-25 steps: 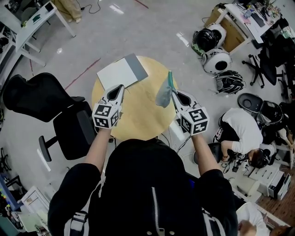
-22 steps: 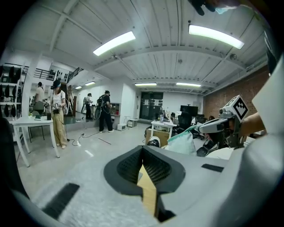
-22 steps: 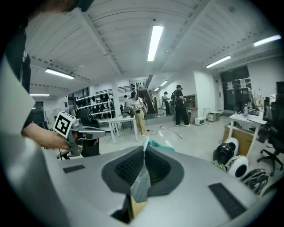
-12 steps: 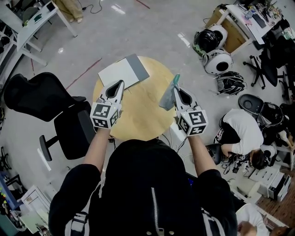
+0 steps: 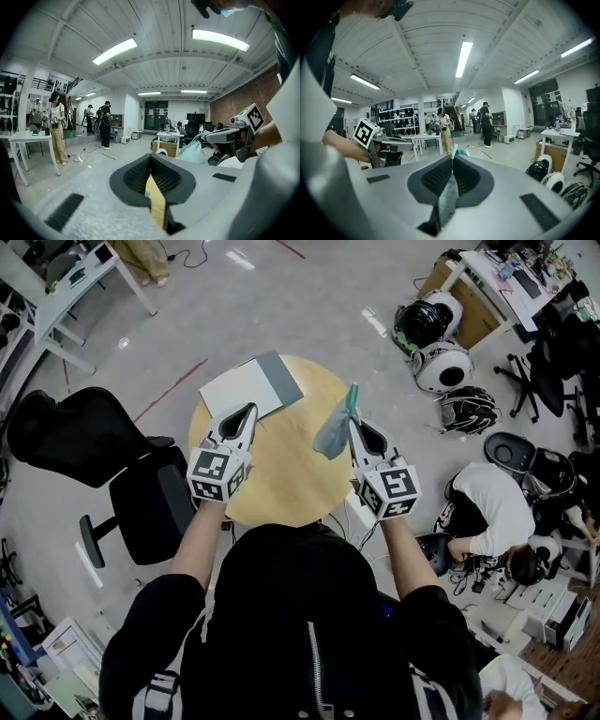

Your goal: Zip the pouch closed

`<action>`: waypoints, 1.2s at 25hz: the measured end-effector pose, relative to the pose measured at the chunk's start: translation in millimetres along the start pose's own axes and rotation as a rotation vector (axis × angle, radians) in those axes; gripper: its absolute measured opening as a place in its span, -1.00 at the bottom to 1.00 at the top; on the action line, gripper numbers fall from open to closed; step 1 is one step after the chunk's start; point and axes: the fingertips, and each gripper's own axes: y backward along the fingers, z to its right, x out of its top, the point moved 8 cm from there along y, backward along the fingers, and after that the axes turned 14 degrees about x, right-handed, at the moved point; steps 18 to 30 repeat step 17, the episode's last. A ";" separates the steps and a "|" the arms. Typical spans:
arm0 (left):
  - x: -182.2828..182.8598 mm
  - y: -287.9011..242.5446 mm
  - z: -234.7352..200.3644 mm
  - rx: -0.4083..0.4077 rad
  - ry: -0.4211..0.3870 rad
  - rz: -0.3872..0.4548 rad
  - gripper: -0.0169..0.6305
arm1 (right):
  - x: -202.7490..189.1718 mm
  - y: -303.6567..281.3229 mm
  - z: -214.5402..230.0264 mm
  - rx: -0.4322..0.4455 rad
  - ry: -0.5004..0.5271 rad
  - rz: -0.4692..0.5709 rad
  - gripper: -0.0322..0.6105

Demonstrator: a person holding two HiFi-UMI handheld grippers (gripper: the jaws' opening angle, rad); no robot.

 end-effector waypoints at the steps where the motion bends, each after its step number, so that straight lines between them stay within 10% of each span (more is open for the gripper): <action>1: 0.1 0.0 0.4 -0.001 0.001 -0.001 -0.95 | 0.9 0.2 -0.6 0.003 0.002 0.000 -0.86; 30: -5.2 -3.2 10.7 -0.035 0.005 -0.023 -0.95 | 6.2 3.9 -6.6 0.058 0.027 0.003 -0.86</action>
